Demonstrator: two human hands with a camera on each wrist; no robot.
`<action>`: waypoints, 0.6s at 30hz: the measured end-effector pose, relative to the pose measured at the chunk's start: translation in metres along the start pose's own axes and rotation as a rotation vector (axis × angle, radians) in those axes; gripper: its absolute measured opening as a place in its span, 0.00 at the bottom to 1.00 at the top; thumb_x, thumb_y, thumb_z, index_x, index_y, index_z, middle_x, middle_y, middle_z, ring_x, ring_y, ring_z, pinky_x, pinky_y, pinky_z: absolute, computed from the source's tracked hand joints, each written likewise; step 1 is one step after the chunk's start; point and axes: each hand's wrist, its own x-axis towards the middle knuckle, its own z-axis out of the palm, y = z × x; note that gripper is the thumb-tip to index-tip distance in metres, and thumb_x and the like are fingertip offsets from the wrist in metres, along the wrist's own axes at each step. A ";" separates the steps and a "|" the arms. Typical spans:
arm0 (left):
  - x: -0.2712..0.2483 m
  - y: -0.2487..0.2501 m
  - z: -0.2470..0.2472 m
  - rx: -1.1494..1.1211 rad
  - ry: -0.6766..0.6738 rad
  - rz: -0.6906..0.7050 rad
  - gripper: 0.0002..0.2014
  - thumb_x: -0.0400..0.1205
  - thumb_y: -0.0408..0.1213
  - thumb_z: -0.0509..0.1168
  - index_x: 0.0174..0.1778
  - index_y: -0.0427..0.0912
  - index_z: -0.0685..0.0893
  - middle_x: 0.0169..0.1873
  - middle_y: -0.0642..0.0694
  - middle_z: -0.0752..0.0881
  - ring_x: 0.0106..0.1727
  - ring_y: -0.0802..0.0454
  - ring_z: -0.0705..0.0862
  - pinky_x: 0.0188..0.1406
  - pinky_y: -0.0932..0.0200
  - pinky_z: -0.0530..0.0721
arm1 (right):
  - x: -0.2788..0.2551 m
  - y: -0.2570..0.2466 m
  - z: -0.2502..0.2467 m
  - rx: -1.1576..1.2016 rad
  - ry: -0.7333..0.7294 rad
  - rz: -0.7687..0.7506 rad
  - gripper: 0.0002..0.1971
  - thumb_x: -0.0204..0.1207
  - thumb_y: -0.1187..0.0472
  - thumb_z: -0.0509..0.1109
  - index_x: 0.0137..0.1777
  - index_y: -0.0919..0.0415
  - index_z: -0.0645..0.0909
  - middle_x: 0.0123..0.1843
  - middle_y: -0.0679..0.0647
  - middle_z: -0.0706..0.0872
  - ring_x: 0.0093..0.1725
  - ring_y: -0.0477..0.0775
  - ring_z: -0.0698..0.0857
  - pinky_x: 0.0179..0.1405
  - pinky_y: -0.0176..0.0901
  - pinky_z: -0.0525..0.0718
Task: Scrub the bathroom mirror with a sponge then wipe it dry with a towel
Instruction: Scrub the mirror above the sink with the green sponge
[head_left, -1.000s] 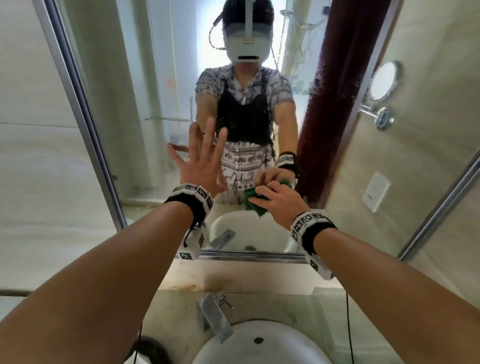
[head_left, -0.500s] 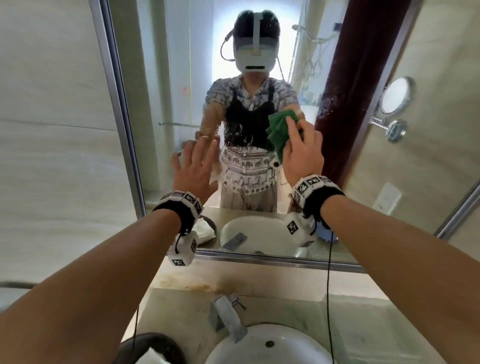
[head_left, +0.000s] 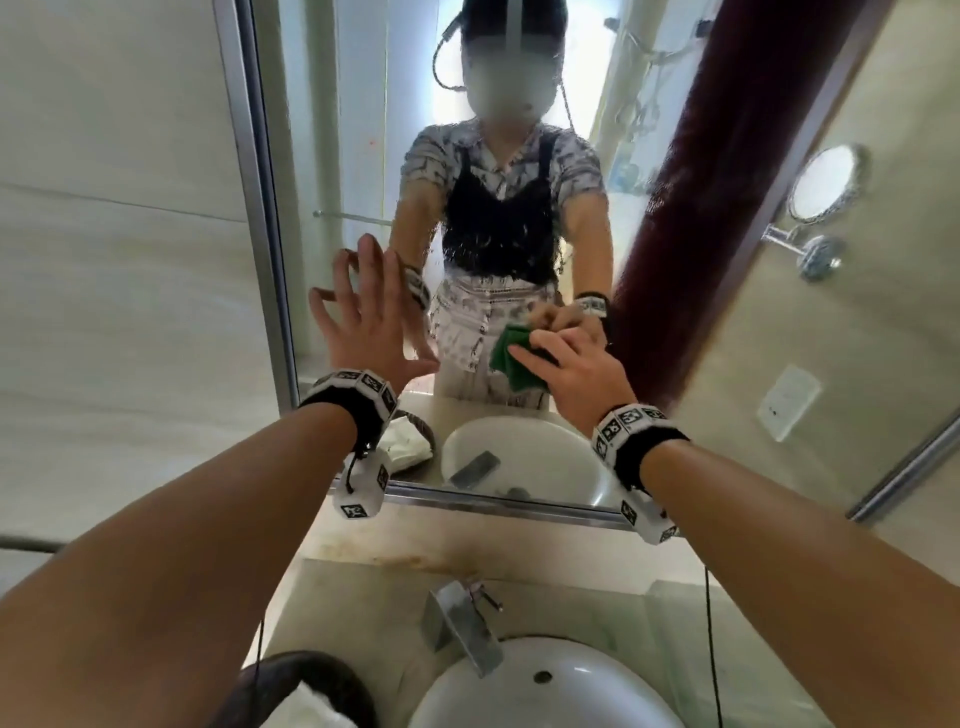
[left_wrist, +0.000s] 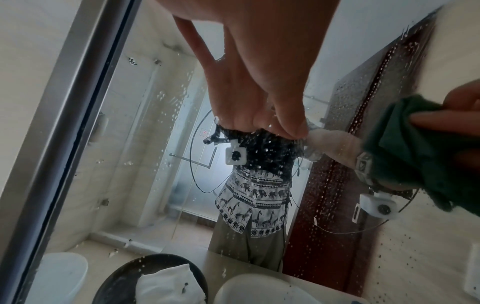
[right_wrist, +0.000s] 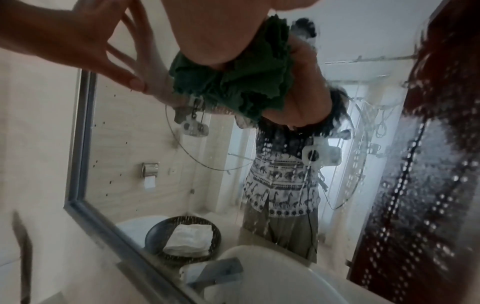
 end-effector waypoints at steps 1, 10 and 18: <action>0.000 -0.001 0.001 0.002 0.001 0.002 0.74 0.56 0.77 0.71 0.87 0.41 0.38 0.86 0.38 0.39 0.85 0.31 0.42 0.76 0.19 0.52 | -0.004 -0.004 0.003 0.009 -0.033 -0.025 0.31 0.69 0.70 0.71 0.73 0.52 0.78 0.65 0.53 0.80 0.54 0.59 0.77 0.48 0.51 0.84; -0.002 -0.003 0.000 0.012 -0.015 0.017 0.76 0.56 0.76 0.73 0.86 0.41 0.35 0.86 0.36 0.39 0.85 0.30 0.42 0.75 0.19 0.55 | 0.037 0.011 -0.040 0.058 0.115 0.210 0.28 0.73 0.61 0.75 0.74 0.54 0.77 0.66 0.56 0.80 0.59 0.60 0.77 0.51 0.52 0.86; -0.001 -0.005 0.005 0.020 -0.008 0.031 0.77 0.55 0.78 0.70 0.85 0.42 0.31 0.86 0.35 0.42 0.85 0.29 0.44 0.74 0.18 0.54 | 0.111 0.016 -0.066 0.190 0.407 0.512 0.21 0.83 0.55 0.58 0.75 0.51 0.77 0.70 0.55 0.79 0.64 0.62 0.76 0.57 0.55 0.85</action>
